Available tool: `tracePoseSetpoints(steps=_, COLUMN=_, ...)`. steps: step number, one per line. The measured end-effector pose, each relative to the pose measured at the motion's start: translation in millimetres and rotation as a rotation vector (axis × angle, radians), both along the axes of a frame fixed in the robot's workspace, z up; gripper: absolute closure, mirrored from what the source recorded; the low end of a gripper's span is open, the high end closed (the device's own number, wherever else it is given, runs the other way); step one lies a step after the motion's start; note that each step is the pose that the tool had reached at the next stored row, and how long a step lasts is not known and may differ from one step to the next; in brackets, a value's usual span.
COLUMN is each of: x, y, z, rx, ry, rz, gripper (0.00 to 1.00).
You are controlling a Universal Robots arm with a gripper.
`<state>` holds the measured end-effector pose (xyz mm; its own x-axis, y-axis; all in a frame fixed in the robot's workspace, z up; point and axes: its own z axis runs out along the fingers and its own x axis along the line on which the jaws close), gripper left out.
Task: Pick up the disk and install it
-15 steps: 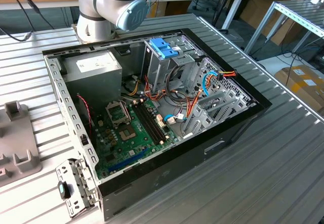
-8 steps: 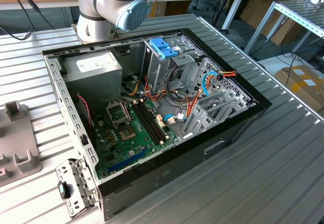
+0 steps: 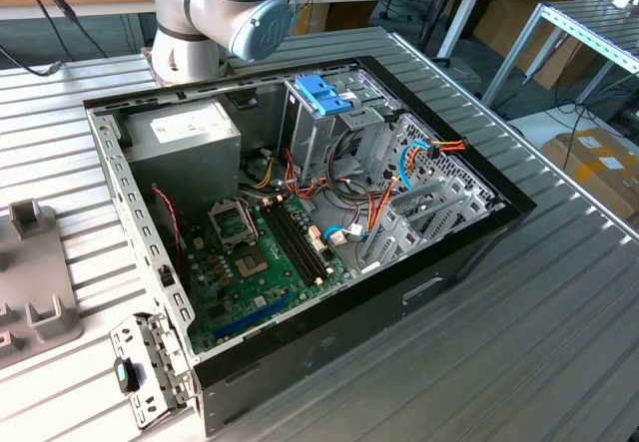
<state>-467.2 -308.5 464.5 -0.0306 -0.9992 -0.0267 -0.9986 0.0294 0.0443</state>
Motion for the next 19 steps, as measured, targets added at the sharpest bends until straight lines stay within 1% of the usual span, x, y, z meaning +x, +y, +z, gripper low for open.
tracePoseSetpoints(steps=19, x=0.0, y=0.0, z=14.3, rx=0.0000, ry=0.0000, rz=0.000, gripper=0.63)
